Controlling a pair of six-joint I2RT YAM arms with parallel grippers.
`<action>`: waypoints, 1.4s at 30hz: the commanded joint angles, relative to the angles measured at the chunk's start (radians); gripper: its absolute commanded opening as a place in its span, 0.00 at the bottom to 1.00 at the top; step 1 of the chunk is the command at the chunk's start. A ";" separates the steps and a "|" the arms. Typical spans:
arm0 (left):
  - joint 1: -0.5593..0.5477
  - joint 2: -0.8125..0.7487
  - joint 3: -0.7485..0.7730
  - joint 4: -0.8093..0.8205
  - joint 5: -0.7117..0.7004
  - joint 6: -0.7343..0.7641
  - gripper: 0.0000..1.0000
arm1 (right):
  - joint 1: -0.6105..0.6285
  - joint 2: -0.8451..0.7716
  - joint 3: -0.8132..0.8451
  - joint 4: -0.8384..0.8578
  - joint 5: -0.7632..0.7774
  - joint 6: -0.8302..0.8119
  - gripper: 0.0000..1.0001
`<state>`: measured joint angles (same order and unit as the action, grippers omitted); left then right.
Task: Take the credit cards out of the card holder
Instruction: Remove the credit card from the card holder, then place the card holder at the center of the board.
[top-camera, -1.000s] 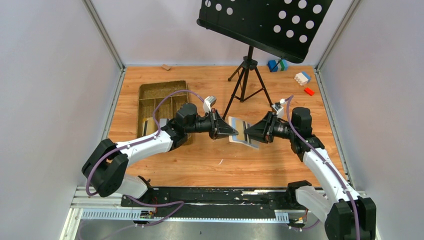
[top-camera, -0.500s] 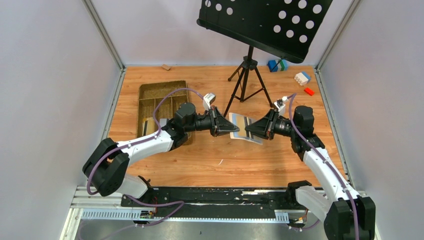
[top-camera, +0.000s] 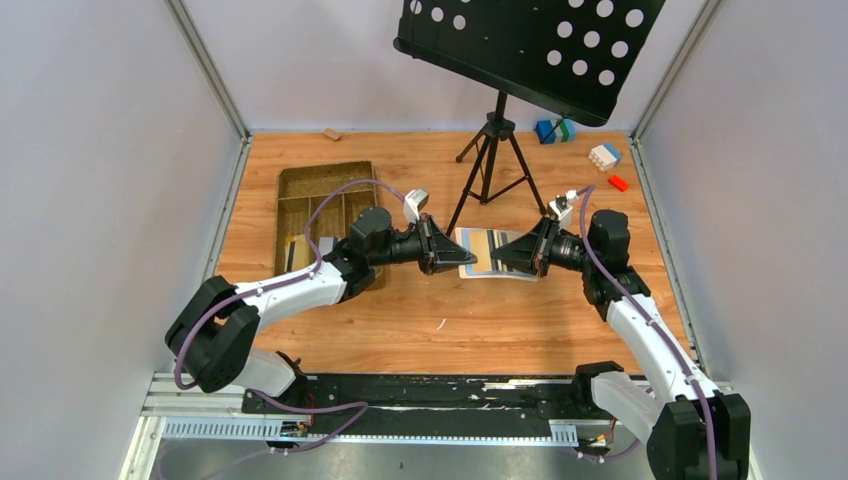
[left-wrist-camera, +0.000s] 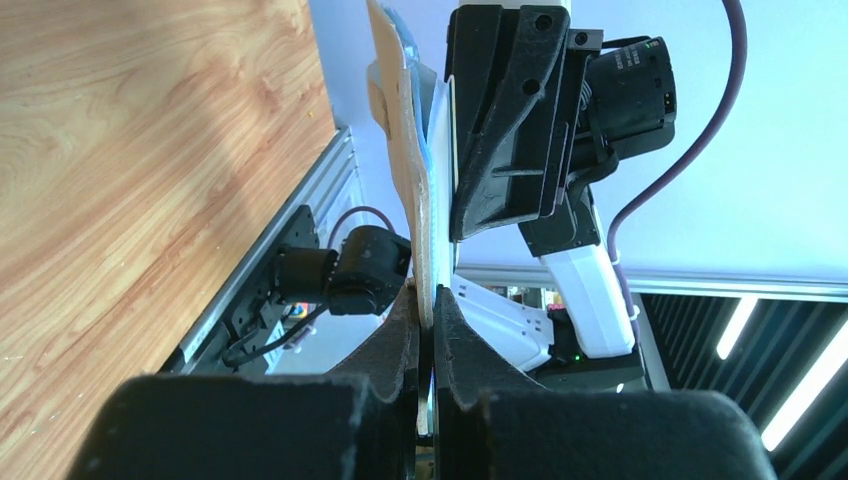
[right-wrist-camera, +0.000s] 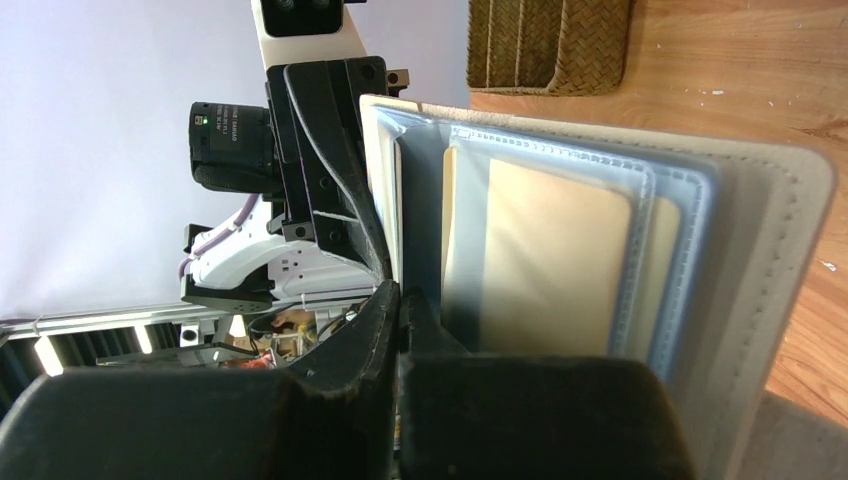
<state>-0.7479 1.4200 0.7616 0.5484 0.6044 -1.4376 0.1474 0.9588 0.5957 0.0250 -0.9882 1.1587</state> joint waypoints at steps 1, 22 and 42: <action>0.001 0.003 0.015 0.059 -0.003 0.000 0.08 | 0.003 -0.020 0.052 0.034 -0.020 0.013 0.00; 0.056 -0.058 -0.074 0.138 -0.037 -0.033 0.02 | -0.037 -0.019 -0.005 -0.173 0.037 -0.099 0.00; 0.052 0.098 0.023 -0.544 -0.090 0.515 0.00 | -0.054 0.031 0.242 -0.703 0.312 -0.504 0.00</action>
<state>-0.6914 1.4727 0.7544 0.0986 0.5369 -1.0775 0.0967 0.9985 0.8082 -0.5987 -0.7284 0.7422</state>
